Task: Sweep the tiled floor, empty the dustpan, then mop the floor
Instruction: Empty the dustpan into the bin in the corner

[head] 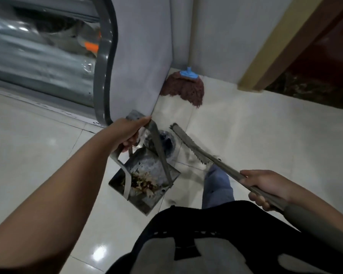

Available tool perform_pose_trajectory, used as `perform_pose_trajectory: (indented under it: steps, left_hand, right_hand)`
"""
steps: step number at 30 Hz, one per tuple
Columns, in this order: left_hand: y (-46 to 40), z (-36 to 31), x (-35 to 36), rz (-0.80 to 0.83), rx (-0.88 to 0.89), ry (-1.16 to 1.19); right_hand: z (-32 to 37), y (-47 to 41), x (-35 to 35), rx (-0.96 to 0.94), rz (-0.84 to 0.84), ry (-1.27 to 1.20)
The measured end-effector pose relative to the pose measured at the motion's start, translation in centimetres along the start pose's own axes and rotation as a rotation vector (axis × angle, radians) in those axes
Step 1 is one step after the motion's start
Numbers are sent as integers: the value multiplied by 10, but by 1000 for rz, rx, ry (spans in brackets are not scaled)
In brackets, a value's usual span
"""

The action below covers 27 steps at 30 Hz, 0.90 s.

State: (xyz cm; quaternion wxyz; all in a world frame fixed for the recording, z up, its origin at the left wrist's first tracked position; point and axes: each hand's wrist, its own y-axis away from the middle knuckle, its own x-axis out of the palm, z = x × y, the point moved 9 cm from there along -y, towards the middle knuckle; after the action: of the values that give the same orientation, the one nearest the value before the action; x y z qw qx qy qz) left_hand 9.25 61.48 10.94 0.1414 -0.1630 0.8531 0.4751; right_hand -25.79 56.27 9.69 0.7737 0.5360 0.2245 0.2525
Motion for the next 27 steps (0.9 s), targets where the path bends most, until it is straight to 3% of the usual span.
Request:
perform_pose_trajectory:
  steps: [6,12,27]
  left_hand:
    - [-57,-78,16,-32,-154,-33]
    - [-102,-141,38,71,-231,43]
    - [-179,-168,34,169,-339,31]
  right_hand:
    - [90,-55,-59,-14,89,178]
    - [154,-91,-94,-33,192,344]
    - [185,-116,-102,22,248,468]
